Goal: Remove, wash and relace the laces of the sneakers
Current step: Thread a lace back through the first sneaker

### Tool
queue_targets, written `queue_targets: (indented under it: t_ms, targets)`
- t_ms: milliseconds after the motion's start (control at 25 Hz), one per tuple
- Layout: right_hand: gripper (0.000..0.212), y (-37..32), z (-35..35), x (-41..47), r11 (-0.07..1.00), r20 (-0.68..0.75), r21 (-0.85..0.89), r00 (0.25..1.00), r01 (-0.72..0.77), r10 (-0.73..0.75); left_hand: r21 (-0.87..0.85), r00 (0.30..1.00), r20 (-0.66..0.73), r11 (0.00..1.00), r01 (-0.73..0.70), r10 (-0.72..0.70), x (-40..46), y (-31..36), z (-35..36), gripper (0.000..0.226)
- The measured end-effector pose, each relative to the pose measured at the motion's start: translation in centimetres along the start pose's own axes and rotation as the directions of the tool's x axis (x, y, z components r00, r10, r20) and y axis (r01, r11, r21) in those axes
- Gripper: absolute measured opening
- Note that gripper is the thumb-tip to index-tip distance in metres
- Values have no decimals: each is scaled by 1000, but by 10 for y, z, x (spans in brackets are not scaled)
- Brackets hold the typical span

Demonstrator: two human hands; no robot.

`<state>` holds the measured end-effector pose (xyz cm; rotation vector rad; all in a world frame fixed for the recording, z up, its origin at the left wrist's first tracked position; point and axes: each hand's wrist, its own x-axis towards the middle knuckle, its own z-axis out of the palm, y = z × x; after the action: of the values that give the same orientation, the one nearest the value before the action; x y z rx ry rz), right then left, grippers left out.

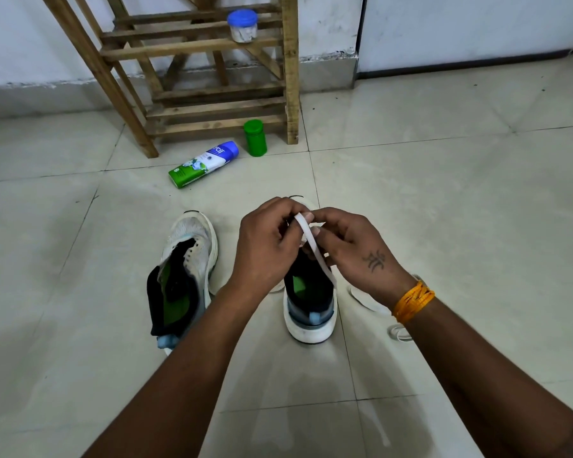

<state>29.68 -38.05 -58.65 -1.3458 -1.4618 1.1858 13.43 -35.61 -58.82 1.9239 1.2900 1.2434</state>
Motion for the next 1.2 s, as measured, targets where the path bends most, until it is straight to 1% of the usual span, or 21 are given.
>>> queue_targets:
  t_ms: [80,160,200,280,320,360,440,480,520,560,600,640,680,720,760,840,880,920,1040,1120,1200]
  targets:
    - [28,-1,4,0,1000,-13,-6,1000,3,-3,-70,1000,26,997,17,-15,4,6,-7,6]
    - [24,2,4,1,999,-96,-38,995,-33,30,-83,1000,11,997,4,-3,6,11,-13,7]
    - [20,10,1,3,989,-148,-136,988,-65,44,-91,1000,-3,996,6,-7,8,12,-15,6]
    - [15,20,-7,7,886,-219,-444,975,-132,36,-124,999,-16,992,34,-36,9,9,-17,5]
    - [13,18,-8,7,851,-220,-505,975,-142,32,-147,998,-9,988,53,-55,9,7,-17,5]
    - [12,14,-7,7,884,-186,-453,982,-114,31,-172,997,5,982,73,-73,8,6,-16,6]
    - [11,-4,0,1,992,-64,-125,998,-33,25,-203,995,25,974,98,-95,5,6,-14,6]
    - [9,-10,3,-1,1000,-32,-10,999,-9,9,-209,995,23,973,101,-99,4,7,-13,6]
    - [13,-11,4,-2,1000,-34,0,999,4,-4,-208,994,11,972,110,-110,4,8,-13,6]
    - [17,-5,2,-1,998,-70,-65,998,-5,0,-203,992,-10,971,122,-127,4,7,-13,6]
    - [19,3,-1,1,982,-129,-185,992,-29,5,-199,988,-35,970,138,-148,5,7,-14,7]
    - [18,11,-5,3,940,-187,-335,982,-62,-2,-195,984,-53,968,156,-169,5,5,-15,7]
    - [15,16,-7,2,897,-232,-435,972,-81,-24,-193,980,-56,965,178,-191,5,3,-15,7]
    - [10,16,-6,1,895,-246,-441,968,-69,-46,-193,977,-48,961,196,-209,4,2,-16,7]
    - [5,13,-3,1,923,-222,-383,973,-30,-61,-197,975,-39,959,206,-217,3,1,-16,7]
    - [8,0,7,2,979,-124,-196,989,61,-86,-215,977,-24,956,200,-210,2,2,-14,7]
    - [5,-4,11,3,985,-86,-145,991,91,-104,-223,979,-18,955,195,-204,3,3,-13,7]
    - [4,-6,13,4,982,-82,-144,988,119,-132,-230,980,-12,954,193,-201,3,3,-12,7]
    - [13,6,8,4,947,-188,-298,965,121,-183,-225,975,-7,950,215,-222,3,2,-14,9]
    - [11,13,3,2,933,-243,-347,952,94,-186,-209,966,7,944,255,-259,2,1,-15,11]
    - [4,12,3,3,930,-250,-351,947,105,-201,-240,952,38,922,302,-302,4,0,-14,11]
